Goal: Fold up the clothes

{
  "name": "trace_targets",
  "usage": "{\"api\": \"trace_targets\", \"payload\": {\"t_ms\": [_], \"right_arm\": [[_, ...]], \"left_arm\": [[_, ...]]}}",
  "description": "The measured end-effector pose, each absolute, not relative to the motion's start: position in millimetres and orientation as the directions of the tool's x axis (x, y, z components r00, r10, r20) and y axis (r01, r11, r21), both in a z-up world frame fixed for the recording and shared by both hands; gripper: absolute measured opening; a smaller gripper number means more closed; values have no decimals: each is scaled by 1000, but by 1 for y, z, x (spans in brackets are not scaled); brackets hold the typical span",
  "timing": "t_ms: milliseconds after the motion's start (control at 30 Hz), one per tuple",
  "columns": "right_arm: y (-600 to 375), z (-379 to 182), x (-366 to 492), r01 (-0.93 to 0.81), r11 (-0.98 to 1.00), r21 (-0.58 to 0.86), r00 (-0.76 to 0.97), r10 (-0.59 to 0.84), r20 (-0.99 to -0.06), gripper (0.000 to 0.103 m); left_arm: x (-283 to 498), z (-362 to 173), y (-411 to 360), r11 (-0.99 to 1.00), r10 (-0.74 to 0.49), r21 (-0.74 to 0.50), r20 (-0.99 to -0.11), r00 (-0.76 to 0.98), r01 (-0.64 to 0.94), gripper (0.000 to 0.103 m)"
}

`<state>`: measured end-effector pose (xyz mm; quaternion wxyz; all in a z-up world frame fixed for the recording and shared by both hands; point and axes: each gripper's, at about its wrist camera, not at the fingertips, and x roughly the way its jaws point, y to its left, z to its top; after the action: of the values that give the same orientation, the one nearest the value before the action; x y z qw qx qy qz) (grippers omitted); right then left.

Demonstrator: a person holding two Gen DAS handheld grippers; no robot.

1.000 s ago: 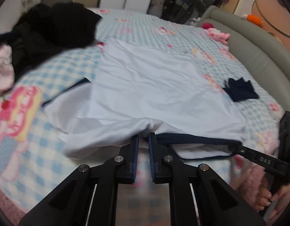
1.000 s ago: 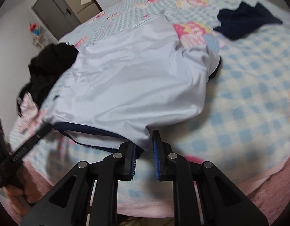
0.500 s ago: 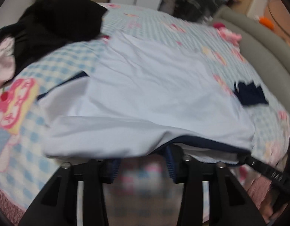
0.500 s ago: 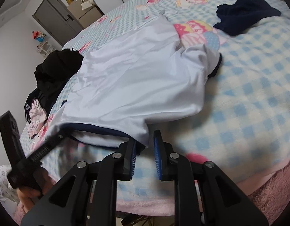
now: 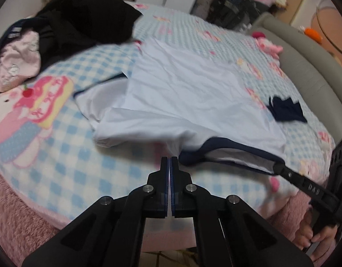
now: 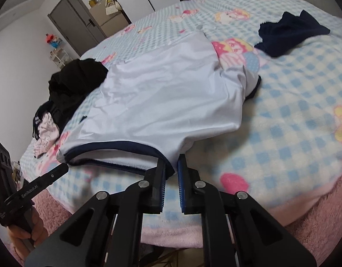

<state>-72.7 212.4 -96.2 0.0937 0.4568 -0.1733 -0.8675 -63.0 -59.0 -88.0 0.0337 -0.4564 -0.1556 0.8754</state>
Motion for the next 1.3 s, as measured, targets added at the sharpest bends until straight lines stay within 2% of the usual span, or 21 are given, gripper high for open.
{"api": "trace_targets", "payload": {"t_ms": [33,100,167,200,300,433,500,533,567,633,667,767,967,1133,1233,1267,1300], "right_arm": [[213,-100,-73,-4,-917,398,-559,-328,-762,10],[215,-105,-74,-8,-908,419,-546,-347,-762,11],[215,-107,-75,-3,-912,410,-540,-344,-768,11],[215,-107,-75,-4,-915,404,-540,-338,-771,14],[217,-108,-74,-11,-919,395,-544,-326,-773,21],[220,-110,-75,-15,-917,398,-542,-327,-774,25],[220,-113,-78,-19,-919,395,-535,-324,-780,25],[219,-114,-79,-20,-921,389,-535,-319,-783,25],[218,-115,-80,-20,-924,382,-534,-313,-785,25],[217,-115,-78,-18,-926,377,-539,-309,-784,21],[217,-112,-76,-12,-927,374,-547,-307,-779,11],[215,-98,-68,16,-929,369,-577,-310,-755,7],[214,-87,-52,29,-911,410,-587,-348,-731,6],[206,-108,-46,31,-929,369,-532,-328,-780,6],[206,-131,-52,7,-929,369,-450,-333,-829,11],[207,-133,-51,3,-923,386,-435,-349,-830,11],[208,-132,-50,5,-921,390,-427,-354,-832,16]], "left_arm": [[-66,-92,-56,-951,208,-300,-798,-566,74,3],[-71,-97,-48,-968,178,-246,-819,-545,53,12],[-78,-104,-38,-980,168,-200,-843,-512,7,43],[-79,-106,-35,-982,168,-191,-847,-505,-6,46],[-77,-110,-28,-982,176,-189,-846,-503,-25,47],[-81,-111,-23,-987,149,-159,-836,-527,-26,46],[-87,-105,-29,-985,136,-173,-822,-553,15,27],[-89,-101,-34,-981,136,-192,-812,-567,40,13],[-91,-97,-39,-975,135,-212,-802,-581,65,7],[-85,-86,-52,-948,181,-302,-771,-611,99,5],[-81,-83,-57,-931,211,-347,-762,-612,111,5],[-66,-79,-66,-885,281,-445,-744,-605,135,5],[-42,-100,-82,-800,376,-565,-736,-563,203,5],[-44,-136,-83,-751,454,-610,-755,-474,252,5],[-47,-167,-82,-700,547,-644,-762,-347,309,6],[-42,-168,-79,-706,552,-640,-766,-330,304,6],[-36,-165,-75,-723,543,-628,-774,-326,288,6]]}}
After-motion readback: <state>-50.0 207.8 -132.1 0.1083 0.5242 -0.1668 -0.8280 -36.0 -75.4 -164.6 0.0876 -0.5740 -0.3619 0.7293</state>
